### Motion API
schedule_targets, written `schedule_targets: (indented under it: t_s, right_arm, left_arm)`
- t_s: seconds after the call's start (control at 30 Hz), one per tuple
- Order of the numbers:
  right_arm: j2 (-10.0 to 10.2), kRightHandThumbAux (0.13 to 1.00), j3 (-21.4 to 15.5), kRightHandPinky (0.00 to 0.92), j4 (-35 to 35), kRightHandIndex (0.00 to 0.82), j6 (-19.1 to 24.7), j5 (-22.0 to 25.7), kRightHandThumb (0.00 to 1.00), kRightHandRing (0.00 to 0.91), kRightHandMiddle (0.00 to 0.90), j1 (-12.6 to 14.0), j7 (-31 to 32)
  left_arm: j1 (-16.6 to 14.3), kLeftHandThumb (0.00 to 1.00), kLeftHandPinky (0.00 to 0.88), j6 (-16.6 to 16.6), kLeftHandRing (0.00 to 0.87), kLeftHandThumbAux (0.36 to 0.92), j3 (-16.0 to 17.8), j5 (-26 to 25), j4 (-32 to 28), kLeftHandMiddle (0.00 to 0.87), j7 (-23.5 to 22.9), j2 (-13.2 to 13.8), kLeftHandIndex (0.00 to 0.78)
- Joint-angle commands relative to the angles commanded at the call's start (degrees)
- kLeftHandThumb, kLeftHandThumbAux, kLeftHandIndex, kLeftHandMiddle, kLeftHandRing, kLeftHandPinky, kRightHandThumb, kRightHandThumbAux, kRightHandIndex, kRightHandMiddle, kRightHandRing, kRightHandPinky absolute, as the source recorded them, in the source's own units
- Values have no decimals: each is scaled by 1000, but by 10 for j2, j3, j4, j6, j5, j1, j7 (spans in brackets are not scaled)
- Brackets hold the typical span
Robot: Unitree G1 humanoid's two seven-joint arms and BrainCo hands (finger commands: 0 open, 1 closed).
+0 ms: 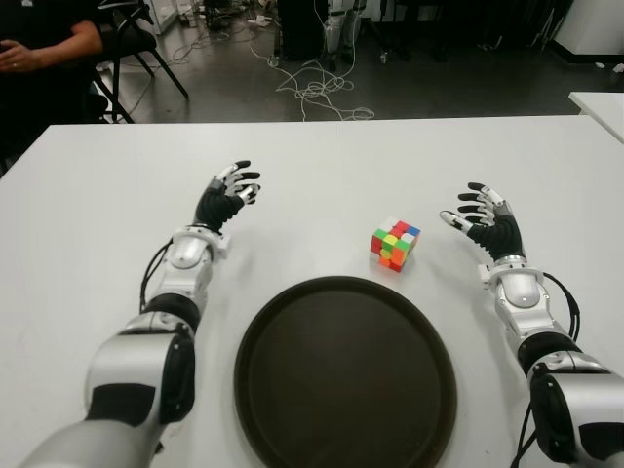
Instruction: Pick up the Rubik's Cube and put it in the plate
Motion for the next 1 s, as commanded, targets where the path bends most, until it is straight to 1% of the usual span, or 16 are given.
schedule_targets:
  t_s: [0.07, 0.17, 0.23, 0.27, 0.3, 0.4, 0.47, 0.5, 0.53, 0.6, 0.63, 0.77, 0.83, 0.93, 1.0]
  right_arm:
    - [-3, 693, 10, 292, -14, 187, -17, -21, 58, 271, 262, -1, -37]
    - [-8, 693, 20, 296, -23, 183, -27, -42, 29, 266, 250, -3, -71]
    - [-14, 694, 30, 302, -30, 184, -35, -61, 19, 264, 245, -9, -98]
    - [-17, 695, 37, 305, -32, 184, -39, -76, 15, 263, 243, -12, -120]
    - [-23, 700, 50, 306, -40, 186, -43, -103, 15, 263, 242, -18, -157]
    - [-36, 753, 83, 293, -71, 194, -45, -173, 4, 261, 245, -31, -246]
    - [-41, 777, 96, 281, -83, 196, -43, -199, 1, 257, 245, -36, -279]
    - [-43, 782, 100, 279, -86, 196, -43, -207, 1, 256, 245, -36, -290]
    - [-46, 776, 108, 270, -101, 193, -42, -226, 0, 246, 239, -39, -312]
    - [-45, 808, 127, 275, -117, 199, -37, -261, 0, 247, 242, -49, -354]
    - [-41, 813, 137, 276, -120, 200, -31, -275, 0, 247, 242, -56, -369]
    - [-33, 833, 159, 284, -110, 199, -19, -297, 0, 253, 243, -72, -401]
    - [-26, 833, 173, 292, -97, 198, -17, -308, 0, 257, 242, -82, -412]
    - [-22, 833, 197, 298, -81, 184, -20, -323, 0, 261, 236, -83, -424]
    - [-25, 835, 215, 296, -78, 172, -28, -334, 0, 257, 231, -76, -427]
  left_arm:
    - [0, 105, 292, 0, 256, 723, -1, 2, 0, 259, 2, 1, 174]
    - [0, 100, 288, 0, 254, 732, -2, 2, 0, 260, 2, 2, 176]
    - [0, 93, 287, 0, 254, 732, -2, 3, 0, 261, 2, 3, 178]
    - [1, 89, 287, 0, 254, 731, -2, 3, 0, 261, 2, 3, 178]
    - [1, 87, 288, 0, 255, 731, -3, 3, 0, 261, 2, 3, 177]
    - [1, 85, 293, 0, 255, 721, -5, 5, -1, 255, 4, 4, 171]
    - [1, 81, 293, 0, 253, 718, -6, 6, -1, 252, 5, 4, 169]
    - [1, 80, 294, 0, 253, 718, -6, 6, -1, 251, 5, 4, 169]
    - [1, 79, 285, 0, 251, 723, -6, 7, -1, 252, 6, 4, 170]
    - [0, 76, 273, 4, 247, 726, -7, 7, -1, 251, 6, 5, 172]
    - [0, 76, 271, 5, 246, 727, -7, 6, 0, 251, 6, 5, 172]
    - [1, 84, 276, 4, 253, 740, -5, 5, 0, 263, 5, 5, 183]
    - [2, 86, 279, 0, 256, 740, -4, 3, -1, 266, 4, 4, 187]
    - [2, 80, 279, -3, 254, 731, -4, 2, -2, 265, 3, 4, 187]
    - [2, 74, 278, -2, 252, 727, -4, 3, -1, 263, 4, 5, 187]
